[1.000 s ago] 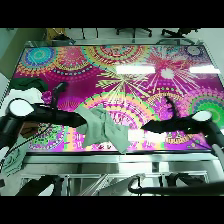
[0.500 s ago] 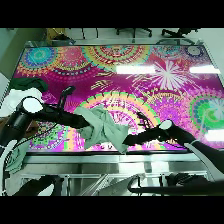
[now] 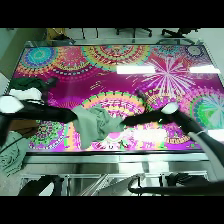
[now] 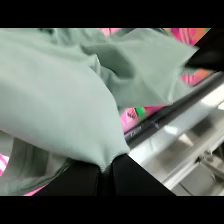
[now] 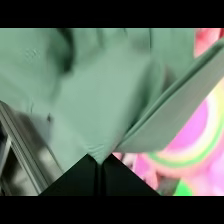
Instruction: Fold the shirts.
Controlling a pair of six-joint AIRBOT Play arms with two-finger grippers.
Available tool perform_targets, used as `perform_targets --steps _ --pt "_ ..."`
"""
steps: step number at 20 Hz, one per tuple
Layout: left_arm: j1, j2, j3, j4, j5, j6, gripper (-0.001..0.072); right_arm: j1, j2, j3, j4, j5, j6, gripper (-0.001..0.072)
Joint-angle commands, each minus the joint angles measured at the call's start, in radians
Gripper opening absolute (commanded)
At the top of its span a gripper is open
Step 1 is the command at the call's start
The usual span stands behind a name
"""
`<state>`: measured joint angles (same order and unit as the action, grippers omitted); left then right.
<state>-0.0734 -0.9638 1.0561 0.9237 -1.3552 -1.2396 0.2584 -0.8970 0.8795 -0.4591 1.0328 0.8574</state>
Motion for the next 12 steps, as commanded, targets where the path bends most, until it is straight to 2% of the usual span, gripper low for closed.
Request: perform_targets --steps 1,7,12 --pt "0.117 0.142 0.164 -0.001 -0.067 0.001 0.0016 -0.174 0.135 0.276 0.0 0.075 -0.01 0.0017" --pt "0.266 0.343 0.464 -0.001 -0.045 0.001 0.0016 -0.376 0.296 0.651 0.0 0.075 -0.038 0.0017" --pt "0.324 0.434 0.566 0.0 -0.022 0.001 0.0016 -0.387 0.369 0.745 0.0 0.07 -0.114 0.0017"
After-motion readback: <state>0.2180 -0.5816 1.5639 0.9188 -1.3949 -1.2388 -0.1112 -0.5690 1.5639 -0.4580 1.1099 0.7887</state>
